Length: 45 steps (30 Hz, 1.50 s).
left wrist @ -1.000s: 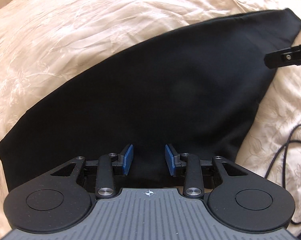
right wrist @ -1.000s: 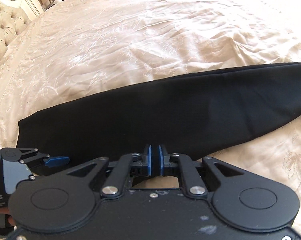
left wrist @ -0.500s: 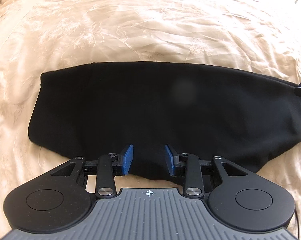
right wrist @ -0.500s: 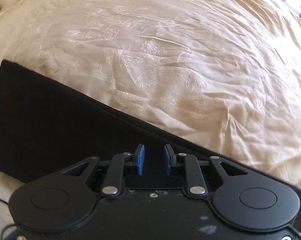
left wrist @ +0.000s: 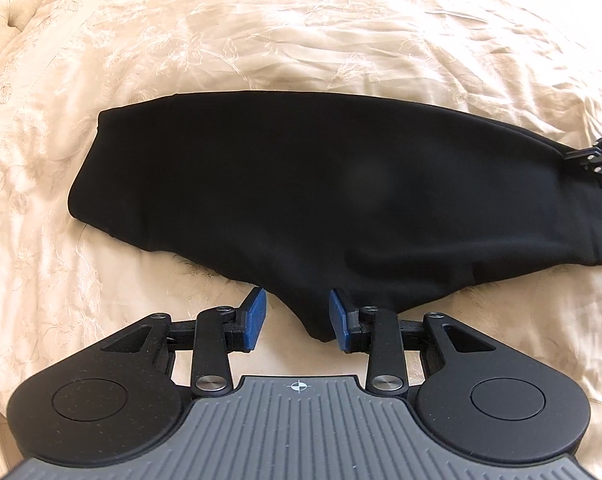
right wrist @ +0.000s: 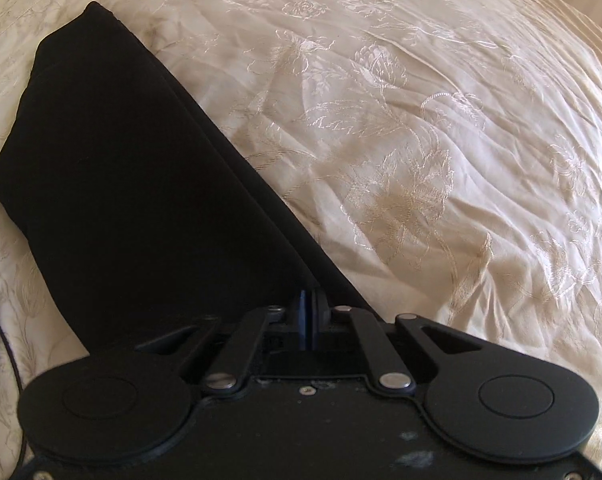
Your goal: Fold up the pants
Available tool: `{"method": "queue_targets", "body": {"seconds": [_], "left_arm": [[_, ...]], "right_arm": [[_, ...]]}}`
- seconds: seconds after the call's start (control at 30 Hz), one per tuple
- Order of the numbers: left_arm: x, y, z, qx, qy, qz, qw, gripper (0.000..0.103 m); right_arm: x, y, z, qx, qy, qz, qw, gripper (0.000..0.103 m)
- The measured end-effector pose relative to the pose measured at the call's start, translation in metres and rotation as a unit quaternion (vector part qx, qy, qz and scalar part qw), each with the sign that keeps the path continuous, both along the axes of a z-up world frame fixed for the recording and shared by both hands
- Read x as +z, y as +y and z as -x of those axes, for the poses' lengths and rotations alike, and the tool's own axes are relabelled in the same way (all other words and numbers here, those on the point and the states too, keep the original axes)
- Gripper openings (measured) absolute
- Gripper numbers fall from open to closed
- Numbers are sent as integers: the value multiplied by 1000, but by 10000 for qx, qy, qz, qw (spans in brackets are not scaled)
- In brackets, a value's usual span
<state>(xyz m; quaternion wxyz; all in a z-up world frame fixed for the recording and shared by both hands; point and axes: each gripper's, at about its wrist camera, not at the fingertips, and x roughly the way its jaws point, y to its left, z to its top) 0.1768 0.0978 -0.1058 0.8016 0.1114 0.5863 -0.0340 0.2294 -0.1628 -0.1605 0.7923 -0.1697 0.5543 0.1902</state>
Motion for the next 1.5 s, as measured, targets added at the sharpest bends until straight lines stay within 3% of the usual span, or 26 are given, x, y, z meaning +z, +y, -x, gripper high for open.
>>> {"method": "queue_targets", "body": {"seconds": [0.13,0.3,0.37,0.5,0.63,0.73,0.9,0.97,1.03,1.27,1.5], "left_arm": [[3,-10,2,-35,-82,-23,10000,34],[-1,-28,-4,-401,-148,-193,9989,34],[-1,-33,-7,-520,-137,-115,9985,34],[0,-44,-11,-956,-176,109,9952,34],[2,-54,-11,-1315,-182,310,9907,34],[3,-59,-7,-1524,-147,572,9865,34],[0,-74,10,-2088,-64,524,9765,34],[0,-79,18,-2278,-46,522,9723,34],[2,-81,22,-2330,-35,555,9709,34],[6,-99,34,-2262,-22,600,9722,34],[11,-138,41,-1962,-30,504,9793,34]], "right_arm": [[4,-1,-4,29,-354,240,9991,1],[-6,-6,-14,-412,-211,108,9989,7],[4,-11,-9,-782,-463,53,9958,16],[38,-36,19,-2045,-830,-410,9745,18],[67,-65,75,-3516,-919,-890,9274,20],[81,-75,125,-4378,-935,-983,8888,23],[87,-77,217,-5666,-854,-1002,8134,27],[87,-76,241,-5960,-818,-1008,7924,28],[85,-76,256,-6119,-753,-960,7814,28],[87,-99,270,-6247,-901,-879,7707,28],[80,-143,238,-5846,-990,-952,7996,28]]}}
